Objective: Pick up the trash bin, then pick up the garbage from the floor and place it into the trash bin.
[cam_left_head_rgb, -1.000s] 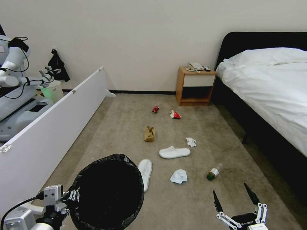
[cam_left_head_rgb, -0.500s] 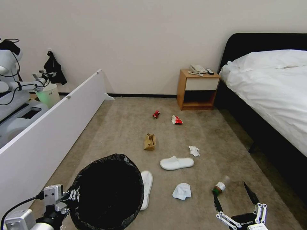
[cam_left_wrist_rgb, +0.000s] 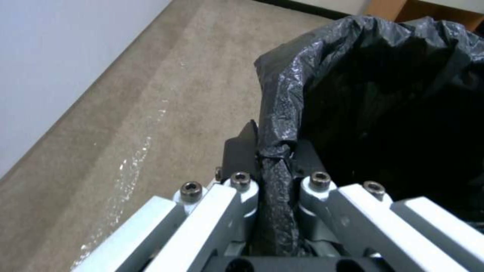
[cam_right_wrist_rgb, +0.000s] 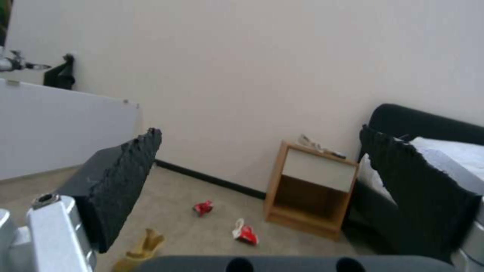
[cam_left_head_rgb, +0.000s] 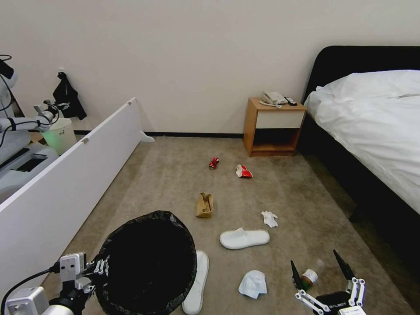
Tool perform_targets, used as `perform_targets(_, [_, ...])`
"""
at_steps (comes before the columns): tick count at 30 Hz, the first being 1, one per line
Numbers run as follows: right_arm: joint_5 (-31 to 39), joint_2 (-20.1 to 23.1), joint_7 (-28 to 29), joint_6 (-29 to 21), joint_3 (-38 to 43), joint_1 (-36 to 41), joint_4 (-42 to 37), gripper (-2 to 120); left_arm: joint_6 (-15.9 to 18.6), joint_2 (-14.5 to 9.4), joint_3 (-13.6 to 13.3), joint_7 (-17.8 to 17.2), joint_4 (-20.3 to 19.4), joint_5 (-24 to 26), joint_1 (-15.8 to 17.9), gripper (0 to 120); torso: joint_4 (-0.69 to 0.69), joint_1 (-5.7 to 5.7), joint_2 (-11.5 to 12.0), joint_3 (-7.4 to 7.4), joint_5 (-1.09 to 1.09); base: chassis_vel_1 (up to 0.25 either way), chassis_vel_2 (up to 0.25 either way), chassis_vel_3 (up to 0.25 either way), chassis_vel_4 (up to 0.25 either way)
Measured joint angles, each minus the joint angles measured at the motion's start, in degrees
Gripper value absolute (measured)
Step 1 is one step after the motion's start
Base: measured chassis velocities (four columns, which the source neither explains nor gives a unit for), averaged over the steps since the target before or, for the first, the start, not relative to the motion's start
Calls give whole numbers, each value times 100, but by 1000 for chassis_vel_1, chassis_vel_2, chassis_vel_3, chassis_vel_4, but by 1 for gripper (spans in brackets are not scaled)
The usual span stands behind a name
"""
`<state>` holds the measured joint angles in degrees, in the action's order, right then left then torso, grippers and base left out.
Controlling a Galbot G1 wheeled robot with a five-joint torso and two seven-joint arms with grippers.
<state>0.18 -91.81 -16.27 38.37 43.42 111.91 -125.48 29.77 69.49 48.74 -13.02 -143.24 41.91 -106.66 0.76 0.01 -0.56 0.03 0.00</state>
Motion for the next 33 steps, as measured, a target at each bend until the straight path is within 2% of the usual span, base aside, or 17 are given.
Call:
perform_targets(16, [54,0,186,21,-23,-45,-93,100,-16,3,36,-6,0,-51,-12,4,0,0,0,-1,0,-14,4,8,-13])
perform_targets(20, [142,130,231,-325,-155,52,-173,100,-49,18,56,-23,0,-107,-32,4,0,0,-1,-1,0,0,0,0,0])
perform_targets(22, [132,284,497,-691,-329,119,-262,100,-68,33,74,-34,0,-142,-57,4,0,0,0,-1,0,0,0,0,0])
perform_targets(23, [132,284,497,-691,-329,119,-262,100,-68,33,74,-34,0,-142,-57,4,0,0,0,-1,0,0,0,0,0])
perform_targets(25, [129,508,829,-1139,-475,159,-359,100,-95,46,137,-53,0,-159,-66,4,0,0,0,-1,0,0,0,0,0])
perform_targets(26, [129,508,829,-1139,-475,159,-359,100,-95,46,137,-53,0,-159,-66,4,0,0,0,-1,0,0,0,0,0])
perform_targets(28, [202,729,1167,-1608,-501,124,-405,100,-128,68,223,-93,0,-173,-54,4,0,0,0,-1,0,0,0,0,0])
perform_targets(30, [243,801,1294,-1771,-508,104,-417,100,-130,77,249,-103,0,-173,-51,4,0,0,0,-1,1,0,0,0,0])
perform_targets(31, [314,938,1552,-2104,-512,73,-440,100,-130,102,308,-111,23,-171,-51,4,0,0,0,-1,1,0,0,0,0])
perform_targets(32, [314,938,1552,-2104,-512,73,-440,100,-130,102,308,-111,23,-171,-51,4,0,0,0,-1,1,0,0,0,0])
perform_targets(33, [381,1033,1717,-2336,-510,50,-459,100,-129,119,339,-114,55,-167,-60,4,1,0,-1,-1,0,0,0,0,0])
